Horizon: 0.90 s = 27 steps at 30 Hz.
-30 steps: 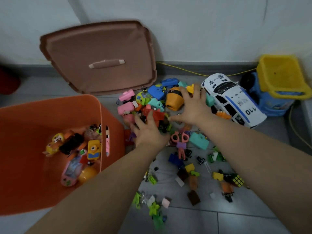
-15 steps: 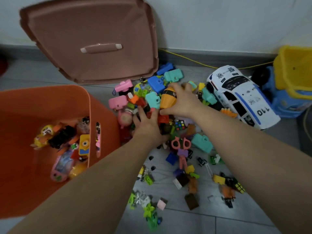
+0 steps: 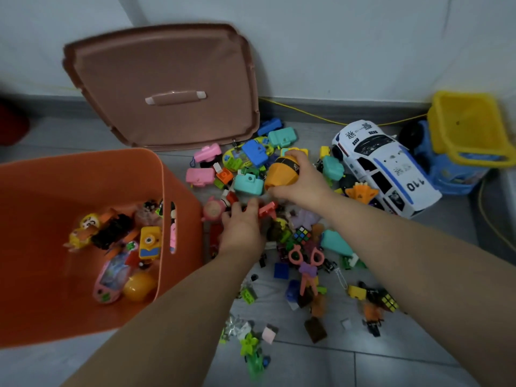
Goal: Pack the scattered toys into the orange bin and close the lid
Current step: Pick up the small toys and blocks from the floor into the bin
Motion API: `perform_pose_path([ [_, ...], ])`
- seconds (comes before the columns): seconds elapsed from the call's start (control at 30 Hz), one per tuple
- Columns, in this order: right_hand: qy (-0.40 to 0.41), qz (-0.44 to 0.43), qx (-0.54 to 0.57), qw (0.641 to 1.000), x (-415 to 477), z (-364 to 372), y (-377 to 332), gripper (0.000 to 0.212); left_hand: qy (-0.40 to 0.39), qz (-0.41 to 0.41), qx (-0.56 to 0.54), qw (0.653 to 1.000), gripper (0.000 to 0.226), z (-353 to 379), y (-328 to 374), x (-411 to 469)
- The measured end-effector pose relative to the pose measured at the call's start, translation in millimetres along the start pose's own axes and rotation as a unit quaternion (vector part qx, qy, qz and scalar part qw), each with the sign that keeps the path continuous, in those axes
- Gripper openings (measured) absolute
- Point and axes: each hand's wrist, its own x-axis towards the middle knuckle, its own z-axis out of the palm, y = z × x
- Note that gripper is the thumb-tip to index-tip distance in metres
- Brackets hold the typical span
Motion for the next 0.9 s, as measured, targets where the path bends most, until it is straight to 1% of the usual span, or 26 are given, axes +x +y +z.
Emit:
perform_pose_path([
  [0.17, 0.023, 0.019, 0.074, 0.997, -9.9, -5.9, -33.9, 0.092, 0.049, -0.004, -0.046, 0.998, 0.063, -33.6, 8.0, -7.6],
  [0.27, 0.025, 0.026, 0.132, 0.991, -24.3, -13.0, -57.1, 0.083, 0.077, -0.022, -0.092, 0.992, 0.068, -56.3, 14.5, -9.6],
  [0.33, 0.025, 0.024, 0.167, 0.985, -33.3, -17.4, -69.8, 0.078, 0.092, -0.008, -0.107, 0.990, 0.070, -72.3, 21.9, -13.8],
  [0.47, 0.048, 0.019, 0.228, 0.972, -54.6, -24.3, -103.8, 0.088, 0.140, 0.041, -0.168, 0.975, 0.061, -109.4, 36.7, -33.1],
  [0.57, 0.060, -0.020, 0.249, 0.966, -66.4, -28.9, -133.3, 0.091, 0.191, 0.065, -0.182, 0.963, 0.050, -142.1, 38.7, -48.3],
  [0.6, 0.060, -0.040, 0.249, 0.966, -70.7, -29.0, -142.9, 0.092, 0.201, 0.074, -0.174, 0.961, 0.049, -152.5, 35.6, -51.4],
  [0.67, 0.067, -0.091, 0.223, 0.968, -77.7, -26.7, -160.6, 0.096, 0.217, 0.083, -0.150, 0.961, 0.056, -173.1, 25.5, -56.1],
  [0.77, 0.076, -0.175, 0.157, 0.969, -91.0, -13.6, -183.0, 0.096, 0.250, 0.068, -0.107, 0.960, 0.067, -202.1, 0.9, -62.5],
  [0.83, 0.077, -0.230, 0.091, 0.966, -99.9, 3.1, -195.2, 0.101, 0.275, 0.053, -0.096, 0.955, 0.062, -217.1, -18.1, -68.7],
  [0.9, 0.066, -0.281, 0.021, 0.957, -107.1, 22.5, -204.0, 0.106, 0.291, 0.036, -0.099, 0.951, 0.051, -226.1, -35.9, -74.1],
])
